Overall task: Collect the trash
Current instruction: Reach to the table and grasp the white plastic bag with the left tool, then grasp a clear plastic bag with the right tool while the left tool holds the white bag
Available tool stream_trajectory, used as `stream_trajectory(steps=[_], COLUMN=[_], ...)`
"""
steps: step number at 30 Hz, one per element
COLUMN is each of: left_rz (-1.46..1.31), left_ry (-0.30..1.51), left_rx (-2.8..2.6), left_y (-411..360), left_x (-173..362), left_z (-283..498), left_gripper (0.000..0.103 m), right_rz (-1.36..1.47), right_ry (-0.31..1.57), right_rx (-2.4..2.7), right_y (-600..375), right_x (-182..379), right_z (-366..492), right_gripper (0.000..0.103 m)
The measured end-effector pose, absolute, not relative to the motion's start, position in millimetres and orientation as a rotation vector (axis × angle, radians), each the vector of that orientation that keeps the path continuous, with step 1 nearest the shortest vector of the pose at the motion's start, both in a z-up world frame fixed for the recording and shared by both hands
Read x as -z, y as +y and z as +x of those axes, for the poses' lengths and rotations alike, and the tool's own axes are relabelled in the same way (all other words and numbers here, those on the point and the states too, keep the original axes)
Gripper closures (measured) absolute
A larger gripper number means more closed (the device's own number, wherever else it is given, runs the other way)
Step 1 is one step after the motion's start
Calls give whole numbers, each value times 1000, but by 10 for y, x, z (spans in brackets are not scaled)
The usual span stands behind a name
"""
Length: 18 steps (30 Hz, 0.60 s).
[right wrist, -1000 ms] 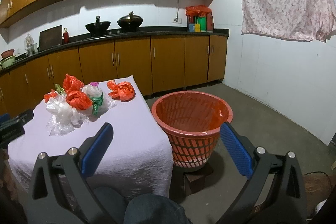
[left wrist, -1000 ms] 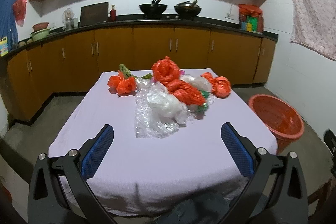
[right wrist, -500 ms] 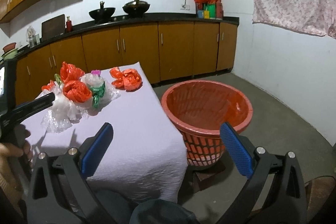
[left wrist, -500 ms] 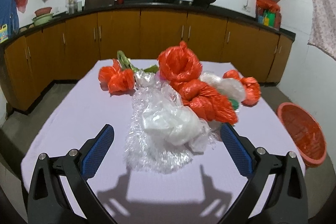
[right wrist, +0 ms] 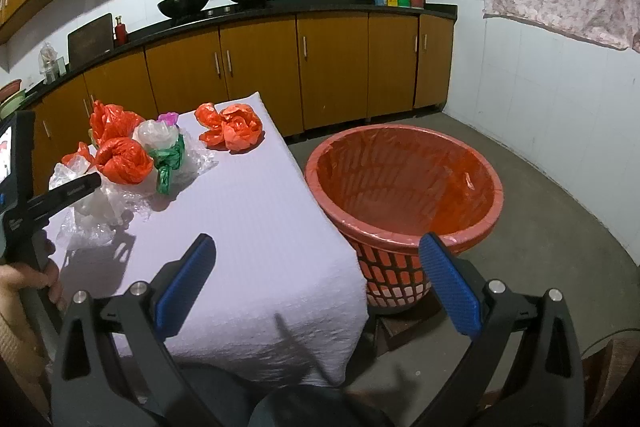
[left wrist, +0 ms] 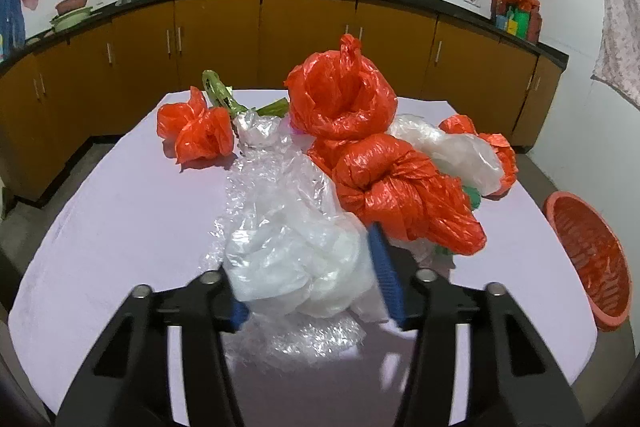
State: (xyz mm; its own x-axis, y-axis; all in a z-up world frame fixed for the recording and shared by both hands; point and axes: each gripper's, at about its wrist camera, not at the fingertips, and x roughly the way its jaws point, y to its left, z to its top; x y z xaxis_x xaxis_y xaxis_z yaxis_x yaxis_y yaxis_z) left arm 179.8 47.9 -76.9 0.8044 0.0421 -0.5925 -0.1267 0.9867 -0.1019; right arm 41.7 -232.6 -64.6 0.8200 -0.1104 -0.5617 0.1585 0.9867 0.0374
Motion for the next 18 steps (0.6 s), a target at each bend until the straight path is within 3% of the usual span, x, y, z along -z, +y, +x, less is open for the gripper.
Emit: stream_trajectory(steps=[4, 18], left_rz=[-158, -254], left_ry=[605, 489], left_rx=[-70, -58], left_y=[518, 1126], left_x=[714, 344], left_z=[1746, 1557], left_gripper=[67, 69], right_rz=[78, 47], right_ry=[592, 531], right_rx=[124, -26], right_y=[-2243, -1640], right_x=[643, 446], right_z=[492, 963], right_gripper=[4, 4])
